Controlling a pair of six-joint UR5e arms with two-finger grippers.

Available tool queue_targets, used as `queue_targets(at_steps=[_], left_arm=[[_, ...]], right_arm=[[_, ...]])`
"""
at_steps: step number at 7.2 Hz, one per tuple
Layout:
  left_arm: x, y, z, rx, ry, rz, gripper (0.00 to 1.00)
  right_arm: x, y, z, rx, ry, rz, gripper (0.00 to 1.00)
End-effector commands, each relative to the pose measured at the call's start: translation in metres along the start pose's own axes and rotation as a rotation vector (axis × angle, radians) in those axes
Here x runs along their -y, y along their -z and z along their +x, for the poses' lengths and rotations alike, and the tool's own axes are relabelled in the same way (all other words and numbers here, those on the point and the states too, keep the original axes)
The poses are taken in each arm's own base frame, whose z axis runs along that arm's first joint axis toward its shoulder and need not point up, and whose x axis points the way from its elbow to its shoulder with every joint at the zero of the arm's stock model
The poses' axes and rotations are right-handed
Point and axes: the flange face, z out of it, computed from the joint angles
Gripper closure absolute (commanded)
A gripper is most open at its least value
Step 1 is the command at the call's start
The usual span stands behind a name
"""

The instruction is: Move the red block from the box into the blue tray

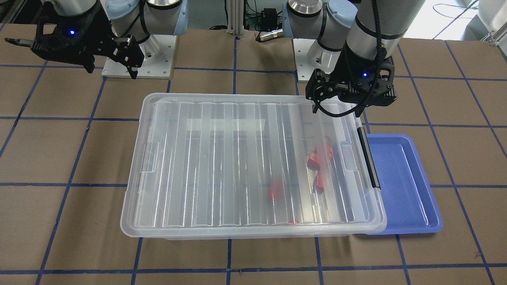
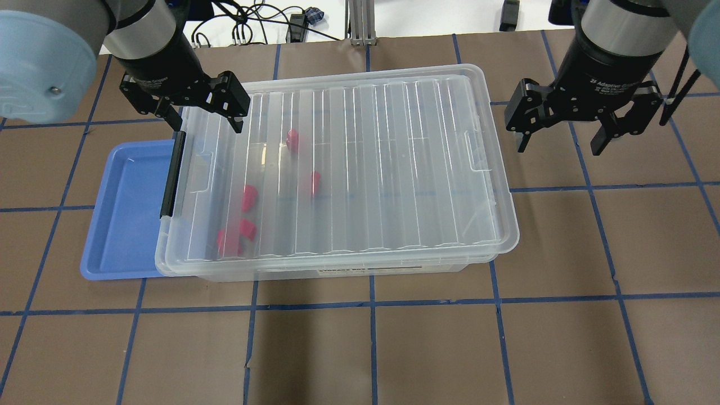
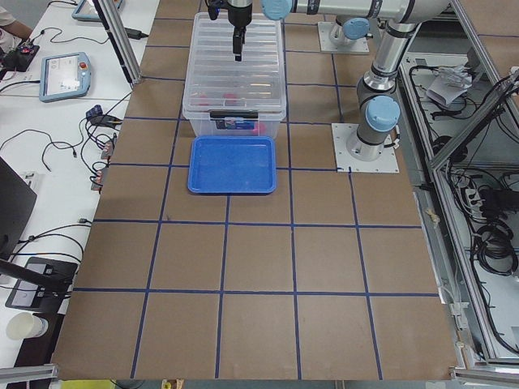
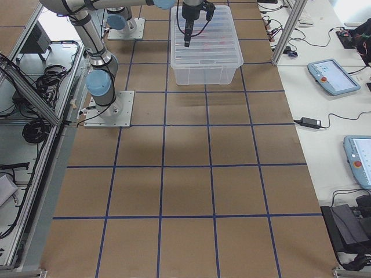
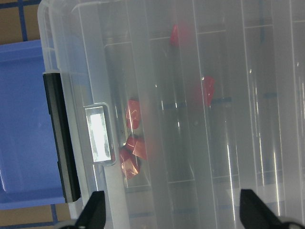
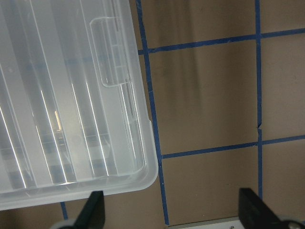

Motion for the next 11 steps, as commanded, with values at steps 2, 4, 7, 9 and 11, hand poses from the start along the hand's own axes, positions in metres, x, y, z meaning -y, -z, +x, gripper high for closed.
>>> queue_targets(at_steps=[2,4,7,9,11], left_arm=[[0.000,0.007,-0.001,0.004,-0.002,0.012,0.00],[0.000,0.009,-0.001,0.004,-0.004,0.009,0.00],[-0.004,0.007,-0.002,0.008,-0.005,0.003,0.00],[-0.006,0.009,-0.001,0.008,-0.007,0.006,0.00],[-0.004,0.006,-0.001,0.004,-0.004,0.000,0.00]], right_arm=[[-0.001,0.001,0.000,0.001,0.003,0.002,0.00],[0.002,-0.003,0.000,-0.002,0.007,-0.007,0.00],[0.017,-0.021,-0.001,-0.004,0.002,-0.045,0.00],[0.051,-0.062,-0.006,-0.016,0.002,-0.112,0.00],[0.084,-0.085,-0.010,-0.014,-0.004,-0.061,0.00]])
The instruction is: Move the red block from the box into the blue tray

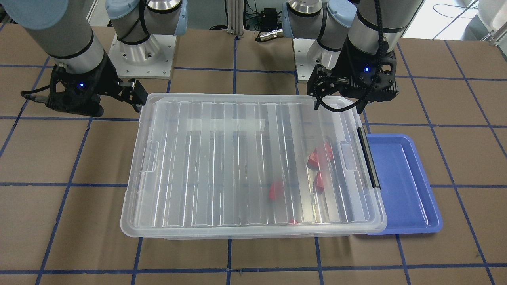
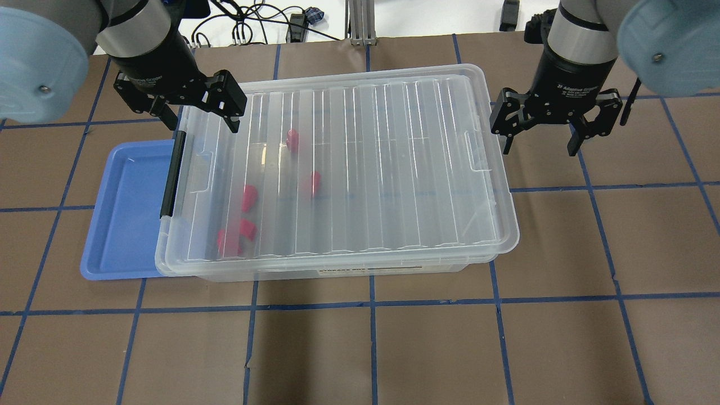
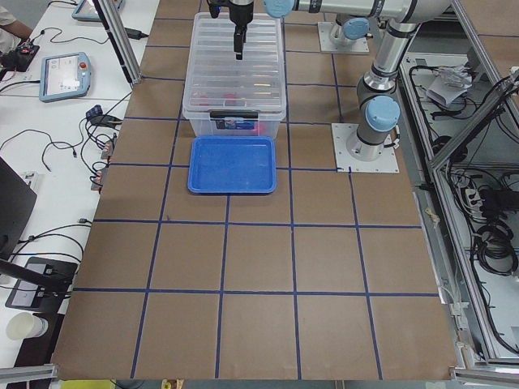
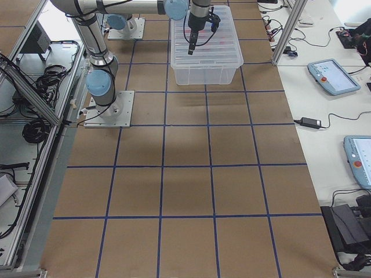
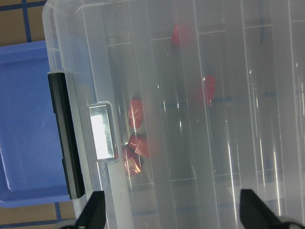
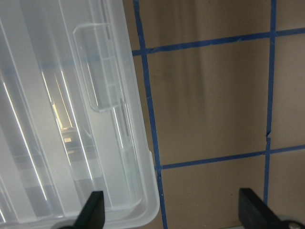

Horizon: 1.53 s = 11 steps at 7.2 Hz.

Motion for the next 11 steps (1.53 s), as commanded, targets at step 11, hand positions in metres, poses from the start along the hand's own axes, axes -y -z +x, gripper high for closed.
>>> queue_targets(at_steps=[11], left_arm=[[0.008,-0.004,0.001,-0.006,0.016,-0.005,0.00]], right_arm=[[0.081,-0.087,-0.001,-0.088,0.041,-0.009,0.00]])
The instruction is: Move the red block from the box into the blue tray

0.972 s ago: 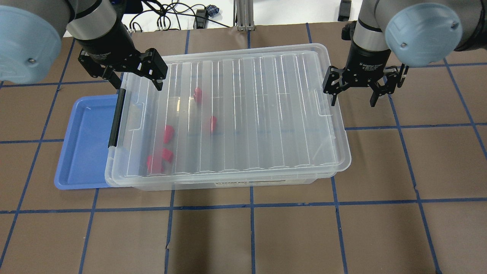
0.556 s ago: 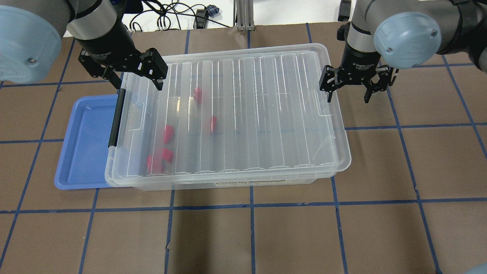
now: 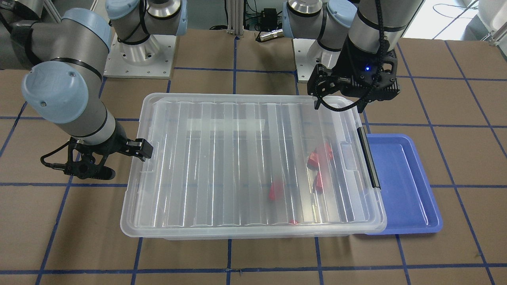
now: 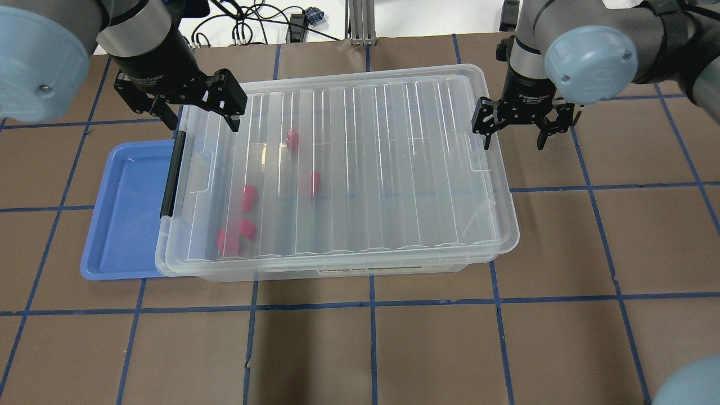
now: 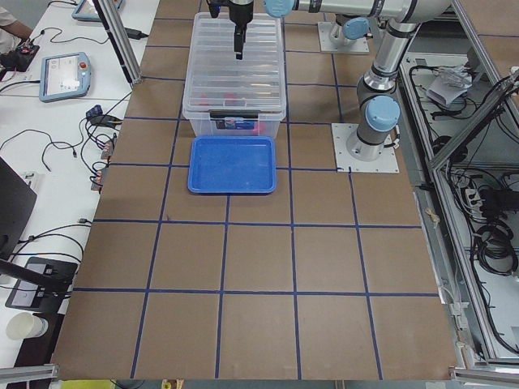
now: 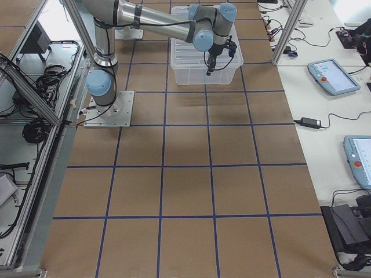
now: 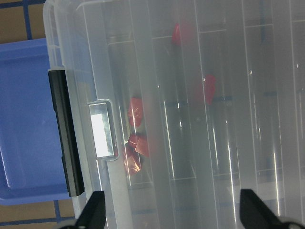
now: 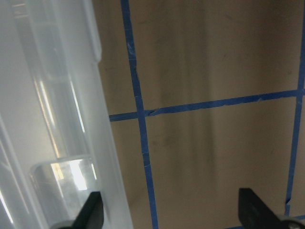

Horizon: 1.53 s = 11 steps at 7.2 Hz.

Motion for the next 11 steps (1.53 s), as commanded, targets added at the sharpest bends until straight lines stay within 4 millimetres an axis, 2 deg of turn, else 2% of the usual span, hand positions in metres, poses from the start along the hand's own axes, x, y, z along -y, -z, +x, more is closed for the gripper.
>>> queue_targets(at_steps=[1,4,5,6,7,8,9,10,11], left_arm=[[0.009,0.003,-0.002,-0.002,-0.003,0.012,0.00],[0.004,0.003,0.001,-0.004,-0.014,-0.029,0.00],[-0.008,0.006,0.000,-0.004,-0.014,-0.073,0.00],[-0.008,-0.005,0.004,-0.003,-0.022,-0.128,0.00],[-0.005,0.001,-0.001,-0.001,-0.013,-0.110,0.00],[-0.011,-0.011,0.000,0.000,-0.017,-0.159,0.00],[-0.026,-0.015,0.002,-0.001,-0.015,-0.272,0.00],[-0.025,-0.007,-0.003,-0.004,0.005,-0.262,0.00],[-0.013,-0.007,-0.004,-0.003,0.006,-0.209,0.00]], right_arm=[[0.002,-0.001,0.009,-0.042,0.025,0.000,0.00],[0.016,-0.001,0.066,-0.029,0.031,-0.011,0.00],[0.018,0.000,0.075,-0.030,0.018,-0.008,0.00],[0.017,0.004,0.078,-0.039,0.045,0.000,0.00],[0.017,0.006,0.082,-0.079,0.091,0.004,0.00],[0.018,0.006,0.089,-0.090,0.096,0.001,0.00],[0.021,0.005,0.109,-0.085,0.085,-0.004,0.00],[0.023,0.004,0.128,-0.078,0.109,-0.010,0.00],[0.024,0.003,0.142,-0.077,0.131,-0.014,0.00]])
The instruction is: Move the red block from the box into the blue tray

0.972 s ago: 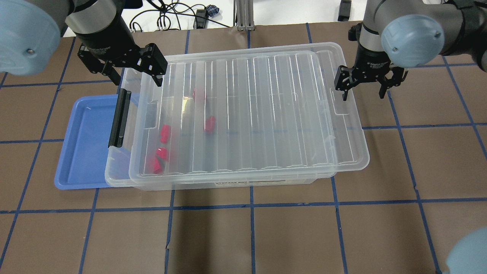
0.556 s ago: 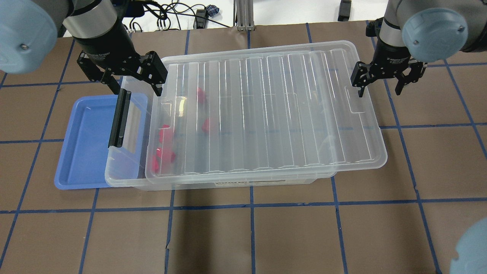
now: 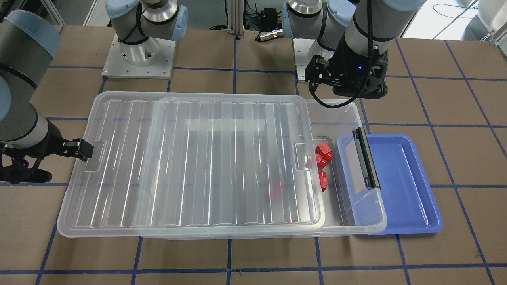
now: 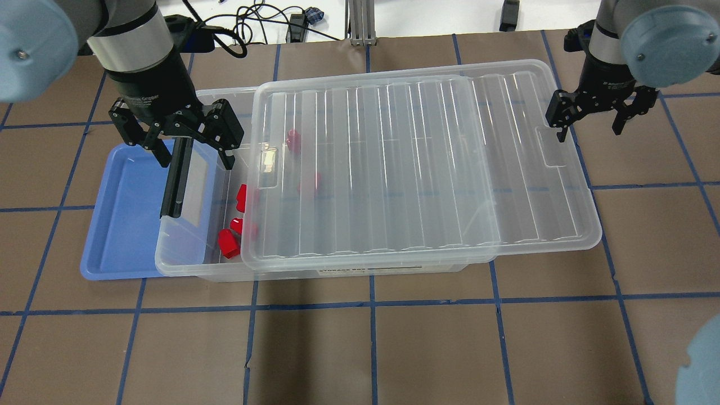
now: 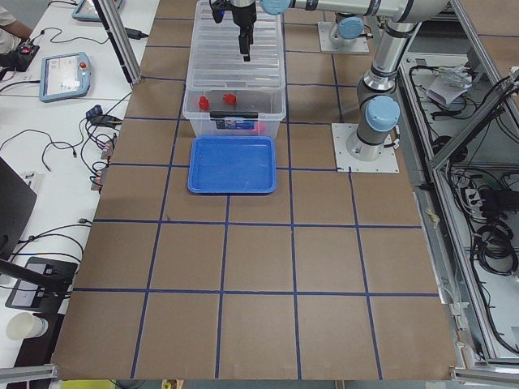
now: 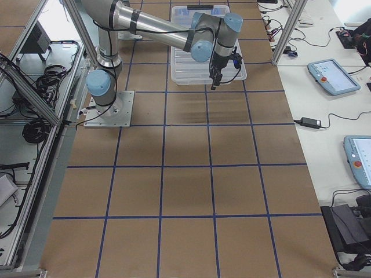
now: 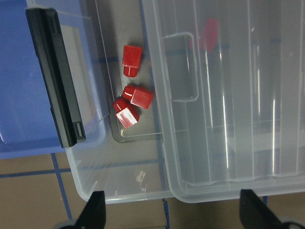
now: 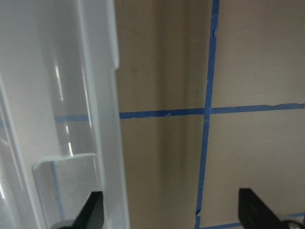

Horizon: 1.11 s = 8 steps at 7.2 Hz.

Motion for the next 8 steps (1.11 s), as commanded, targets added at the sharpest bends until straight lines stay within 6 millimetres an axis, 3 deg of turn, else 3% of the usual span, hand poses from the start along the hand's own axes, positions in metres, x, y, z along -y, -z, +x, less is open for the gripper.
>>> queue_targets(at_steps=[1,2,5,8], left_arm=[[0.024,0.006,0.000,0.003,0.004,0.147,0.00],[0.033,0.002,0.000,0.002,0.004,0.160,0.00],[0.050,-0.034,-0.003,-0.002,-0.010,0.098,0.00],[0.056,-0.048,-0.005,-0.009,-0.078,0.073,0.00]], right_arm=[[-0.001,-0.003,0.032,-0.020,0.057,-0.011,0.00],[0.000,-0.001,0.036,-0.032,0.066,0.005,0.00],[0.000,0.001,0.040,-0.052,0.079,0.007,0.00],[-0.003,-0.005,0.072,-0.040,0.056,-0.005,0.00]])
